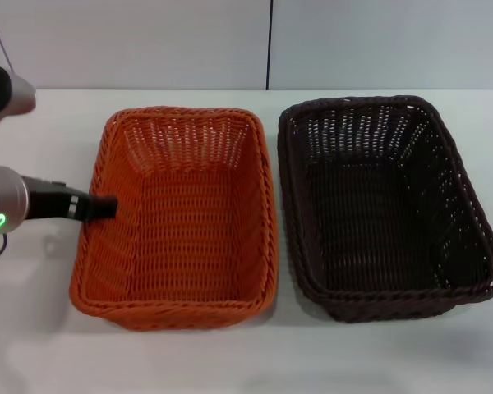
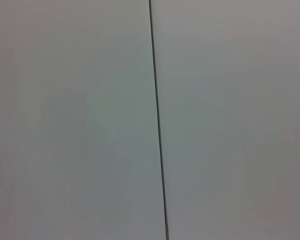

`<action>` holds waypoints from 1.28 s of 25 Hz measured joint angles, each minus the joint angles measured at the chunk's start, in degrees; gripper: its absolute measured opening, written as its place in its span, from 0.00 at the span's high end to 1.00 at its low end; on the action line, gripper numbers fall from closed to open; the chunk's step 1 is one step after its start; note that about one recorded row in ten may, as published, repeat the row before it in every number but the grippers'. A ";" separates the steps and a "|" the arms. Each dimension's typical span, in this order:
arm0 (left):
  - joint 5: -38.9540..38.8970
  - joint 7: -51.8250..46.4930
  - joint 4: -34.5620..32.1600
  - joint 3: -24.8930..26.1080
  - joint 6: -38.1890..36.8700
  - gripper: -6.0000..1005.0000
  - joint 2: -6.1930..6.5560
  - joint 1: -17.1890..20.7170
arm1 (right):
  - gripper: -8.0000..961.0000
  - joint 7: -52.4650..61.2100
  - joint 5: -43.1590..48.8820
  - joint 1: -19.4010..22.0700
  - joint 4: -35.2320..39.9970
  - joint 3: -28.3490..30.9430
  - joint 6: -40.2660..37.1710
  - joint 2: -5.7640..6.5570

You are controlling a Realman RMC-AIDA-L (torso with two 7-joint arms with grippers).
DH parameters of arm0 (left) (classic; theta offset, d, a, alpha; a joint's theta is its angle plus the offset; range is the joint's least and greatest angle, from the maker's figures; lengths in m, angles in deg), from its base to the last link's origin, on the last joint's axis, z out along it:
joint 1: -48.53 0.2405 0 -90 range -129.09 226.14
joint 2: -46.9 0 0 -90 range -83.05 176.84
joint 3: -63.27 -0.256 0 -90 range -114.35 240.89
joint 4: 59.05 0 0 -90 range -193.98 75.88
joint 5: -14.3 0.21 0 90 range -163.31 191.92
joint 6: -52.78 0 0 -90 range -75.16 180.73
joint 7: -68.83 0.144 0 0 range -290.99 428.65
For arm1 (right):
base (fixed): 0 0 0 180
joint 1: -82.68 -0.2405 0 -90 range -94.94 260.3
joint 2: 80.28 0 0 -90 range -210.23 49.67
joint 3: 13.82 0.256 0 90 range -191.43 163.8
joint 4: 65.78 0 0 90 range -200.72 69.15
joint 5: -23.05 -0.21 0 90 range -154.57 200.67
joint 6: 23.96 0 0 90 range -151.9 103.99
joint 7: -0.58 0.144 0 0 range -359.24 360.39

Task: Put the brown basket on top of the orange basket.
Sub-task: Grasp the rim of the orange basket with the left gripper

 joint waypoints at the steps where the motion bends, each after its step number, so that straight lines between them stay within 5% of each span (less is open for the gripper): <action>1: 0.67 -0.31 -1.28 0.09 -0.04 0.34 0.01 -0.59 | 0.30 0.00 0.00 0.00 0.00 -0.04 0.00 0.00; 8: 2.34 -1.68 -8.62 0.14 -0.04 0.35 0.07 -5.07 | 0.30 0.00 0.00 0.17 0.00 -0.09 0.09 0.00; 21: 2.27 0.95 -11.03 -0.23 2.81 0.35 0.24 -8.37 | 0.30 0.00 0.00 0.22 0.00 -0.14 -0.04 0.00; 32: 2.40 4.23 -7.87 -0.03 4.73 0.59 0.24 -8.26 | 0.30 0.00 0.01 0.21 0.00 -0.14 -0.08 0.00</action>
